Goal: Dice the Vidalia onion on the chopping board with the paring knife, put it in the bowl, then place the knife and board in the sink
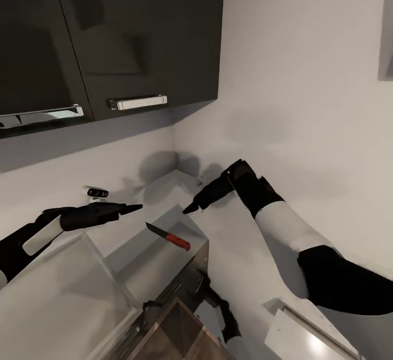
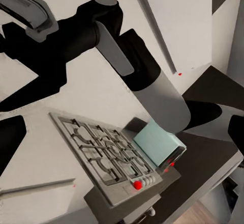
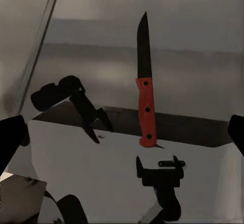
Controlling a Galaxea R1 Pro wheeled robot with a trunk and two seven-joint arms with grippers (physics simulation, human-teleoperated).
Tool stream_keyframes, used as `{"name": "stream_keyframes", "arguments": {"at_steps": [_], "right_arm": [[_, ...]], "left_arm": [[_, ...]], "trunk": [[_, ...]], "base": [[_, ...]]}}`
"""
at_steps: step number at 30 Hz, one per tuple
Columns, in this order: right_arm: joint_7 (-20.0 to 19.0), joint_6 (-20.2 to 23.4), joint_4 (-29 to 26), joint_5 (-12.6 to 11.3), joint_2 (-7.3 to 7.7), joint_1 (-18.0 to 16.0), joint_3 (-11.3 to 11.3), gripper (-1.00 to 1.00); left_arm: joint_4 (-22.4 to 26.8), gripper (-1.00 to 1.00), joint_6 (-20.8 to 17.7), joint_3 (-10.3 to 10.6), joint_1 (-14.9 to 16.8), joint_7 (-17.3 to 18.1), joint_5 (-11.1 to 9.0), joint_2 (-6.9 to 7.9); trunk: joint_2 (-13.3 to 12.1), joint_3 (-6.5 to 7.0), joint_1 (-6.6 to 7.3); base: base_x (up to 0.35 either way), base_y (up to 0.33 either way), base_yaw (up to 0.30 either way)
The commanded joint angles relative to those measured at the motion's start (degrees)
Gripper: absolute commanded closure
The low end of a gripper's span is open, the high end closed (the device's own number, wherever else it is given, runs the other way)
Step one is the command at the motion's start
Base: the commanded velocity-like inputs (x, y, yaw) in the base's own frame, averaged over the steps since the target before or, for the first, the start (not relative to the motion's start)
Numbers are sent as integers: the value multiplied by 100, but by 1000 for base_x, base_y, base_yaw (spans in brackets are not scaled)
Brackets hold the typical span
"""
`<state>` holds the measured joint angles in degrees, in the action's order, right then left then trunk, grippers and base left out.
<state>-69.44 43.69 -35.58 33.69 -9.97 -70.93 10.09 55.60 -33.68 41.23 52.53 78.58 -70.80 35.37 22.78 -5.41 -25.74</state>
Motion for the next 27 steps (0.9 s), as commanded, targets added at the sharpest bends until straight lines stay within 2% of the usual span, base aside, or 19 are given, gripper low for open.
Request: {"name": "stream_keyframes", "arguments": {"at_steps": [1, 5, 8, 14, 27], "right_arm": [[-38, 25, 42, 49, -3, -29, -8, -100], [37, -140, 221, 45, -3, -100, -62, -100], [268, -348, 390, 32, -3, -93, -66, -100], [791, -966, 1181, -47, -3, -88, -82, -100], [1178, -1034, 1203, -71, -3, -94, -139, -100]], "left_arm": [[-11, -100, -54, 33, 12, 10, -50, 11], [-72, -100, -44, 34, 16, 16, -49, 21], [-95, -100, -38, 34, 13, 13, -48, 19], [-122, -100, -34, 34, 13, 17, -53, 20], [-226, -100, -26, 34, 18, 9, -57, -10]], "trunk": [[14, -14, -4], [14, -14, -4], [14, -14, -4], [14, -30, -4], [14, -147, -4]], "base": [[0, 0, 0], [0, 0, 0], [0, 0, 0], [0, 0, 0], [0, 0, 0]]}}
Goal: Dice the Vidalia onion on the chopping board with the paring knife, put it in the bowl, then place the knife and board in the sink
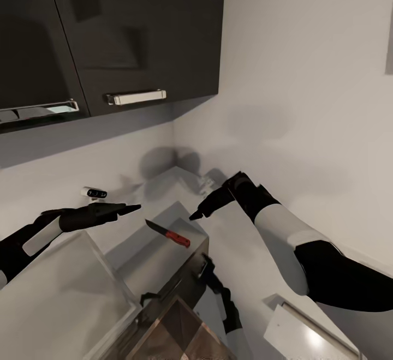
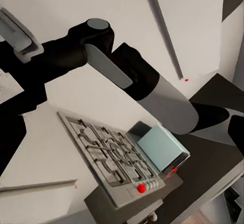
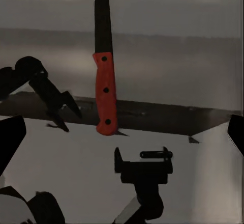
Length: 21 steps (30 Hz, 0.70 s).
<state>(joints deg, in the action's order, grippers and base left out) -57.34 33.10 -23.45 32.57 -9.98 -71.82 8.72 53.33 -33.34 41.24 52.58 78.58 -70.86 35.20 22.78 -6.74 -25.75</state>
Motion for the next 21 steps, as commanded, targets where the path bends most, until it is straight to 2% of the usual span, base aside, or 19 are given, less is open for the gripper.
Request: {"name": "stream_keyframes", "arguments": {"at_steps": [1, 2, 5, 8, 12, 21], "right_arm": [[71, 3, -23, 36, -1, -6, -61, -100], [133, -5, -34, 29, -1, -6, -109, -100], [498, -100, -174, -6, -1, -7, -460, -100], [697, -231, -219, -26, -1, -5, -610, -100], [780, -308, -234, -31, -1, -4, -683, -100], [738, -321, -215, -31, -1, 0, -687, -100]], "left_arm": [[-5, -100, -60, 33, 10, 9, -51, 3], [-7, -100, -59, 33, 10, 9, -51, 0], [-13, -100, -59, 33, 11, 10, -49, -3], [-15, -100, -58, 33, 9, 9, -49, -9], [-16, -100, -58, 33, 9, 17, -49, -7], [-16, -100, -58, 33, 11, 17, -44, -4]], "trunk": [[14, -23, -4], [14, -33, -4], [14, -61, -4], [14, -89, -4], [14, -127, -4], [14, -212, -4]], "base": [[0, 0, 0], [0, 0, 0], [0, 0, 0], [0, 0, 0], [0, 0, 0], [0, 0, 0]]}}
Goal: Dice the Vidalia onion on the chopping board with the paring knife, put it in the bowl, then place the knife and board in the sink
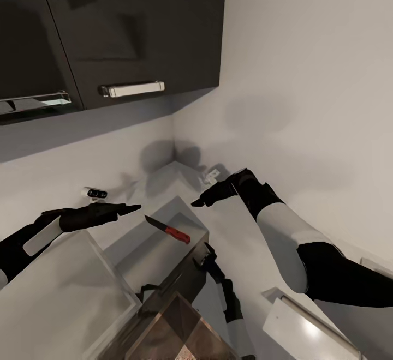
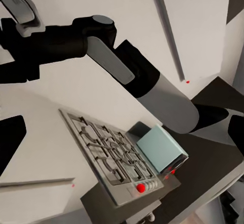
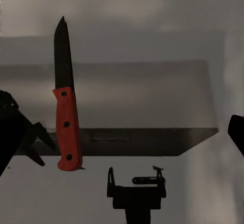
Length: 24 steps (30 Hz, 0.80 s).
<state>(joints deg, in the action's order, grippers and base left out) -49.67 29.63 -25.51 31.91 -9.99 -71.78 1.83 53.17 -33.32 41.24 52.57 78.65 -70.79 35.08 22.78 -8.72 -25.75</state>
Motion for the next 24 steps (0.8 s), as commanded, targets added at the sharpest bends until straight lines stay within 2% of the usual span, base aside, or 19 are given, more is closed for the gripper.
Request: {"name": "stream_keyframes", "arguments": {"at_steps": [1, 11, 24], "right_arm": [[-36, 24, 11, 34, -1, -4, 1, -100], [-51, -66, 325, 42, -1, -3, 1, -100], [-44, -170, 437, 43, -1, -3, 1, -100]], "left_arm": [[1, -100, -60, 33, 11, 10, -50, 8], [1, -100, -60, 33, 15, 10, -49, 7], [1, -100, -60, 33, 11, 10, -49, 4]], "trunk": [[14, -23, -4], [14, -117, -4], [14, -216, -4]], "base": [[0, 0, 4], [0, 0, 66], [0, 0, 128]]}}
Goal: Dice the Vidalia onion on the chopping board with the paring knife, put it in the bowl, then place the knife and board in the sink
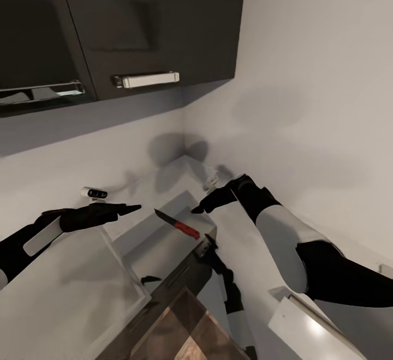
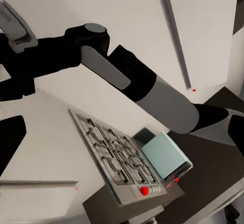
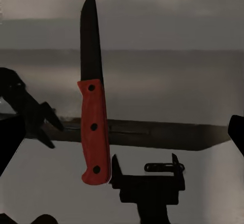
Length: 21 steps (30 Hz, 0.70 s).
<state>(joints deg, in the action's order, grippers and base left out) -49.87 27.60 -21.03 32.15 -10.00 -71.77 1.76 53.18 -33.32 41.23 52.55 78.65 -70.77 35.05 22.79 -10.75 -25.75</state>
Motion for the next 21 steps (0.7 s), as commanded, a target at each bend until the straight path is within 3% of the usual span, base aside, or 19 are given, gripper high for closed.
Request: {"name": "stream_keyframes", "arguments": {"at_steps": [1, 21], "right_arm": [[-24, 5, 15, 20, 0, -4, 8, -100], [11, -229, 224, 18, 0, -4, 8, -100]], "left_arm": [[0, -100, -60, 34, 12, 10, -51, 8], [0, -100, -60, 34, 11, 10, -51, 16]], "trunk": [[13, -15, -4], [13, -85, -4]], "base": [[0, 0, 54], [0, 0, 6]]}}
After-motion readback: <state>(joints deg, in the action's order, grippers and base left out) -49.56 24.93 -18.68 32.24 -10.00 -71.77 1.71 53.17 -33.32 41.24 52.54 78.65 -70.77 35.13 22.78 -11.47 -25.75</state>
